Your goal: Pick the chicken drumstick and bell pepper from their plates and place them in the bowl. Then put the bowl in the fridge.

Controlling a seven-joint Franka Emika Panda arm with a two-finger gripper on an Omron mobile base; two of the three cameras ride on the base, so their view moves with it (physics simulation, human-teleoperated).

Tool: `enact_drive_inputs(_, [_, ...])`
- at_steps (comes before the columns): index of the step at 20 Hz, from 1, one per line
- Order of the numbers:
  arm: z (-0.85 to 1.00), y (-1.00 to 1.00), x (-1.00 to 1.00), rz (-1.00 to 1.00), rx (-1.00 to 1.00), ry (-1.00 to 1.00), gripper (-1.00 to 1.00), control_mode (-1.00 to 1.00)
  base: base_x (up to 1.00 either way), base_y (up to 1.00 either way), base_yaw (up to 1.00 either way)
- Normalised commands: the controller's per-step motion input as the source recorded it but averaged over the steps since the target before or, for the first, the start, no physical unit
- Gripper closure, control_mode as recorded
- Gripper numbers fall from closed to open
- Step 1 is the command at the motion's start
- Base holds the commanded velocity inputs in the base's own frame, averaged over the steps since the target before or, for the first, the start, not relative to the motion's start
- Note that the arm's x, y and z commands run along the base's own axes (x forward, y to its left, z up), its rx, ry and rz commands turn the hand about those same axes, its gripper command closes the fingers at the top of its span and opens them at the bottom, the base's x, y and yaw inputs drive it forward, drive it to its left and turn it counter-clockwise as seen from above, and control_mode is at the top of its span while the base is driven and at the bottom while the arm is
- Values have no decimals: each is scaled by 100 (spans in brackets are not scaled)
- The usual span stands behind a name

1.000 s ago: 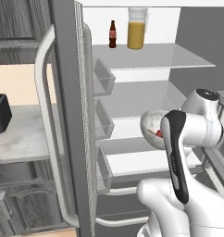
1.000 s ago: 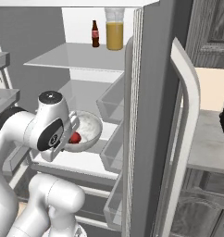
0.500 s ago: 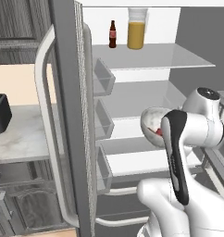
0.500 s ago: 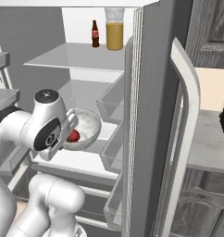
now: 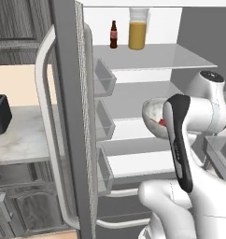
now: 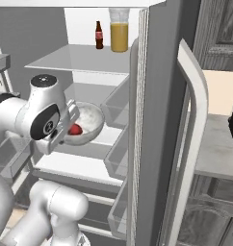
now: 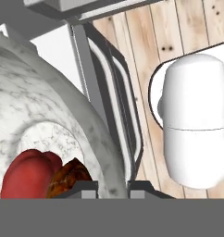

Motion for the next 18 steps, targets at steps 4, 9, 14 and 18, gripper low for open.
enact_drive_inputs(4, [-1, 4, 45, 6, -16, -6, 100, -100, 0, 0, 0])
enact_drive_inputs(9, [-9, 3, 47, 8, -13, -20, 100, -100, 0, 0, 0])
enact_drive_inputs(14, [-17, -1, 45, 13, -5, -9, 100, -100, 0, 0, 0])
enact_drive_inputs(18, [-14, -4, 46, 17, 0, -1, 100, -100, 0, 0, 0])
